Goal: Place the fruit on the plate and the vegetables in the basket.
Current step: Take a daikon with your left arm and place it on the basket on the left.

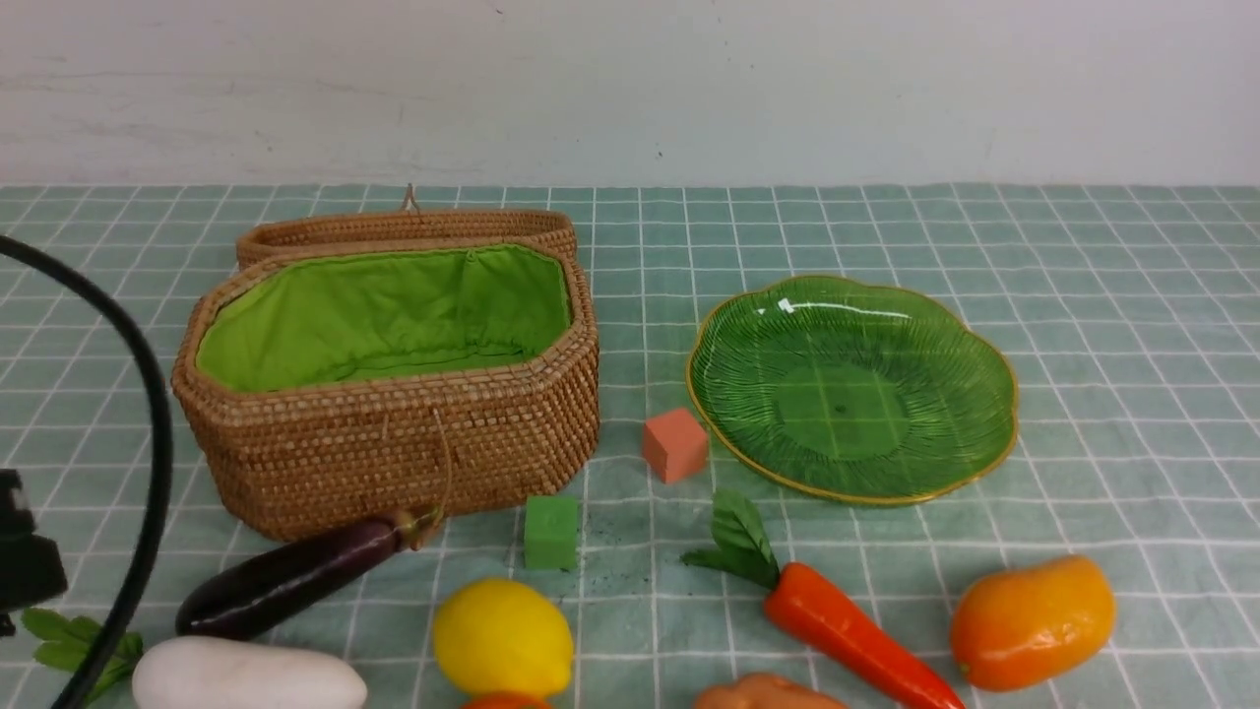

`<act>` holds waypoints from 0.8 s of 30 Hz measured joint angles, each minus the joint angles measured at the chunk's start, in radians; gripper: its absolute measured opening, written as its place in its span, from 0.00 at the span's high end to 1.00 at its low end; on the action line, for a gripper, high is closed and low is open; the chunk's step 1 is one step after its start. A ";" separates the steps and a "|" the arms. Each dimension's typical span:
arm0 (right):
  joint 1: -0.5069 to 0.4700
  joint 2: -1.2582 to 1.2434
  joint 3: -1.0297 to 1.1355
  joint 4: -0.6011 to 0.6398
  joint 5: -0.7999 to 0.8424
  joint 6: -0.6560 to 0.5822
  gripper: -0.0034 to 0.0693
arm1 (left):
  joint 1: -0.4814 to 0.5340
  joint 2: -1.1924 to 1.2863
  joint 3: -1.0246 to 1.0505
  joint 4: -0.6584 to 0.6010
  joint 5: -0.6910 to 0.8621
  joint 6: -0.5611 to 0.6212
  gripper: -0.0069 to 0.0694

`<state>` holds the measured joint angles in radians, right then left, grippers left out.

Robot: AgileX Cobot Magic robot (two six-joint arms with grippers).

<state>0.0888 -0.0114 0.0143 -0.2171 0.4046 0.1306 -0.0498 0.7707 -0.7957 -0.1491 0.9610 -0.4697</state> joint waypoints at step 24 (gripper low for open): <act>0.000 0.000 0.000 0.000 0.000 0.000 0.62 | 0.000 0.554 0.000 0.041 -0.150 -0.514 0.06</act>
<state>0.0888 -0.0114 0.0143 -0.2170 0.4046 0.1306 -0.0498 1.3246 -0.7957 -0.1080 0.8107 -0.9837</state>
